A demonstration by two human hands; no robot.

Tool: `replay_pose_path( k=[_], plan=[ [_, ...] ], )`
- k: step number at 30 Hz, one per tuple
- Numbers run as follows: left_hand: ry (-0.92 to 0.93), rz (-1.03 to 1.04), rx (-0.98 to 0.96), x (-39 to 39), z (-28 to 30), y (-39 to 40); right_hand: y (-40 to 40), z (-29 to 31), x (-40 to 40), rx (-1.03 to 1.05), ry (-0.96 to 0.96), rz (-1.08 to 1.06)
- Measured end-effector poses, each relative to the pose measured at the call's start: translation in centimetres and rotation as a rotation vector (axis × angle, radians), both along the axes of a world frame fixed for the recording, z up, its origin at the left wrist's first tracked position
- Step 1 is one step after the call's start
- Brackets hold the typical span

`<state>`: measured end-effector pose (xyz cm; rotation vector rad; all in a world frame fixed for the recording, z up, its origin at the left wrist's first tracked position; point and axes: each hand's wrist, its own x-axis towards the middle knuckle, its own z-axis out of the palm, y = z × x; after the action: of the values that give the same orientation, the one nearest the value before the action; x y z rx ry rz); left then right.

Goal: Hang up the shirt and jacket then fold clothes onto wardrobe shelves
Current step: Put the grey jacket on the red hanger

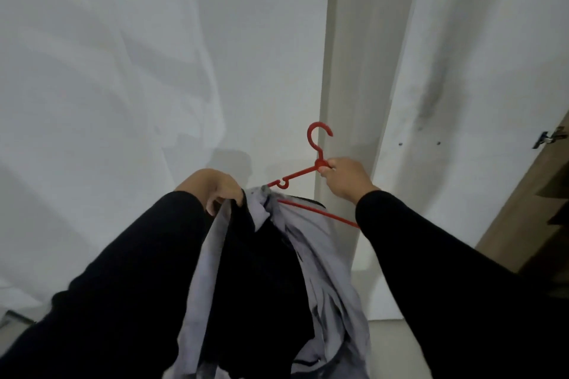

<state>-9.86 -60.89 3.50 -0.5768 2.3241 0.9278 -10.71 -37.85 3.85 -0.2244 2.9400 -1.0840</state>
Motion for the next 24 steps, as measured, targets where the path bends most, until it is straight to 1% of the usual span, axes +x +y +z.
replay_pose_path(
  k=[1,3,5,8,10,12,16,20,24],
  plan=[
    [-0.038,-0.009,-0.003,-0.5,-0.1,0.0,-0.2,-0.4,-0.8,0.0,-0.004,-0.001],
    [-0.029,0.004,0.066,-1.6,-0.8,0.4,-0.5,-1.2,-2.1,-0.007,-0.024,0.017],
    [0.073,0.101,0.102,-2.6,-2.1,1.1,-0.5,-1.8,-3.0,-0.019,-0.058,0.06],
    [0.201,0.286,0.237,-4.0,-3.8,2.2,-0.1,-2.6,-4.2,-0.039,-0.095,0.118],
    [0.267,0.321,0.295,-4.9,-3.1,2.3,0.1,-2.9,-4.8,-0.07,-0.104,0.132],
    [0.323,0.325,0.356,-5.3,-1.7,2.2,0.3,-3.2,-5.4,-0.126,-0.11,0.139],
    [0.425,0.268,0.549,-5.3,2.1,2.4,-0.3,-2.6,-5.4,-0.194,-0.155,0.171],
    [0.67,0.319,0.816,-4.8,5.8,2.7,-1.9,-1.2,-4.9,-0.229,-0.192,0.197],
    [0.911,0.25,1.084,-2.9,10.3,2.4,-3.6,-0.1,-4.0,-0.207,-0.181,0.222]
  ],
)
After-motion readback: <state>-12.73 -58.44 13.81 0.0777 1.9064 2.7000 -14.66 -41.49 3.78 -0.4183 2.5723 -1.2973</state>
